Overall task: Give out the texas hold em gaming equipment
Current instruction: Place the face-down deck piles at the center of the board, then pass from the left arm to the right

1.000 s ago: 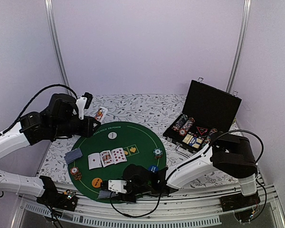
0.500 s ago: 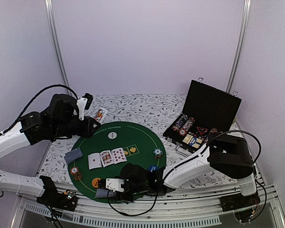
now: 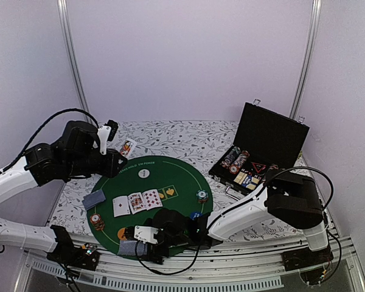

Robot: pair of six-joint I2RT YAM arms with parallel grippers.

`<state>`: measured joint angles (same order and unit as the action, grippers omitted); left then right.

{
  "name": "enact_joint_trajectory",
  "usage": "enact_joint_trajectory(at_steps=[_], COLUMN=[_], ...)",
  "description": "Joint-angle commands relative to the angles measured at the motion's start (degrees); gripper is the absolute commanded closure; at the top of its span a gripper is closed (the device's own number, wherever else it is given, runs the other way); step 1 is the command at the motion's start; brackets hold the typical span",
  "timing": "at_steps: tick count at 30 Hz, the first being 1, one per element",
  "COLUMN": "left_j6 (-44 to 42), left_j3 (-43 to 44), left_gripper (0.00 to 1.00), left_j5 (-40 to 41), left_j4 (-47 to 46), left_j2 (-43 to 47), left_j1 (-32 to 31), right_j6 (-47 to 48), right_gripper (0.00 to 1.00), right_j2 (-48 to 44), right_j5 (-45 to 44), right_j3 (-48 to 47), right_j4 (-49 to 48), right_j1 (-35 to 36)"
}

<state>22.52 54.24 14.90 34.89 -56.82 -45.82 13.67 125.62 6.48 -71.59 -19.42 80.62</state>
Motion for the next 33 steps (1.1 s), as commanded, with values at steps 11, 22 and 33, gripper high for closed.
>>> enact_joint_trajectory(at_steps=[11, 22, 33], left_j6=[-3.01, -9.1, -21.81], left_j3=[0.54, 0.53, -0.52], left_gripper=[0.67, 0.67, 0.69], left_j5=[-0.08, -6.08, 7.11], left_j4=[0.55, -0.66, -7.31], left_j2=[0.42, 0.25, -0.23], left_j1=[0.6, -0.61, -17.87], right_j6=[3.34, 0.1, -30.09], right_gripper=[0.01, 0.0, 0.12], right_j2=[-13.99, -36.05, -38.57], right_j5=[9.3, 27.89, 21.21], right_j3=[4.6, 0.78, -13.92], right_j4=[4.42, 24.32, 35.17], right_j1=[0.49, -8.86, -24.78])
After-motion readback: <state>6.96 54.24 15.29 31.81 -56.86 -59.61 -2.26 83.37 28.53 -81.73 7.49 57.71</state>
